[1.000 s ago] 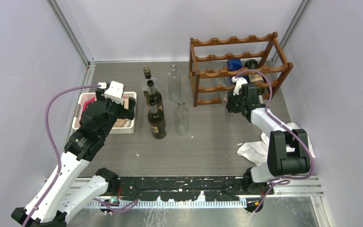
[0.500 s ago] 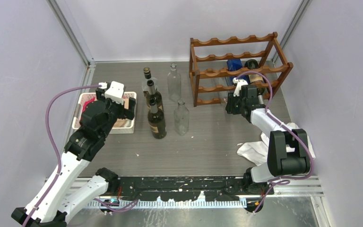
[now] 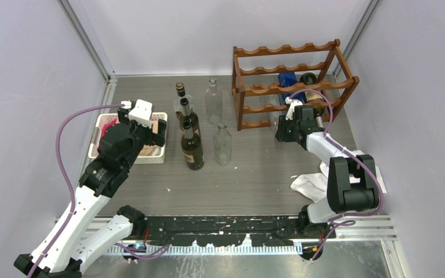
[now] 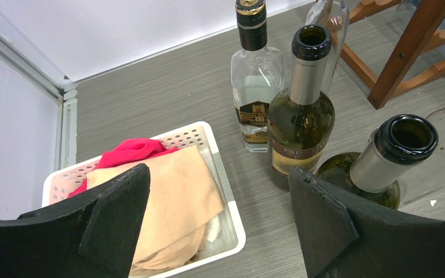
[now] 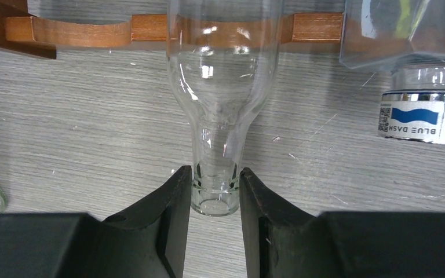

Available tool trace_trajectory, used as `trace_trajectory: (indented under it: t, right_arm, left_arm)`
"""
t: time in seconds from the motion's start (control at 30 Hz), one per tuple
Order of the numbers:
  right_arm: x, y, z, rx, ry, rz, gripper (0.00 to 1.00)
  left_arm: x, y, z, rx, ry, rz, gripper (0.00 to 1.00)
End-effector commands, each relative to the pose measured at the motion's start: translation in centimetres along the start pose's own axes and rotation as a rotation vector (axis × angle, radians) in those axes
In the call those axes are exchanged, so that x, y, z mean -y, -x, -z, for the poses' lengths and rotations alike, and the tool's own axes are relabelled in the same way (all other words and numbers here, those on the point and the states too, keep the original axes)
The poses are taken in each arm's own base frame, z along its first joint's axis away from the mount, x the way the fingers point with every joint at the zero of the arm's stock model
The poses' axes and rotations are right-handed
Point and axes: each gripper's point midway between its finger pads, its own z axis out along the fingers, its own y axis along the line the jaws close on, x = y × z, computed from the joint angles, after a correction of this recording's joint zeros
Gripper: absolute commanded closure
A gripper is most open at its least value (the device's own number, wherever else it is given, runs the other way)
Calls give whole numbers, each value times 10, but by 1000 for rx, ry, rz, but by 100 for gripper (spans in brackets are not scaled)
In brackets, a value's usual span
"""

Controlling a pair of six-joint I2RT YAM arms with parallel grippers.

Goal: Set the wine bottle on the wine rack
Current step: Place the wine bottle in the wine rack.

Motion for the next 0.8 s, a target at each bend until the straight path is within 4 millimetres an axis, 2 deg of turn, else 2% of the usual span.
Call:
trace_trajectory:
  t: [0.0,0.1,0.43,0.77]
  right_arm:
    - [-4,6,1,9,8,-14,66]
    - [-4,8,1,12,6,-17,65]
    - [-3,14,4,29,1,-24,55]
    - [-2,33,12,91,-13,-9,50]
  left_arm:
    - [-4,21,3,86,10,19,12]
    - [-4,21,3,84,11,18,12]
    - [-5,21,3,90,11,18,12]
    - [-4,21,3,88,10,17,12]
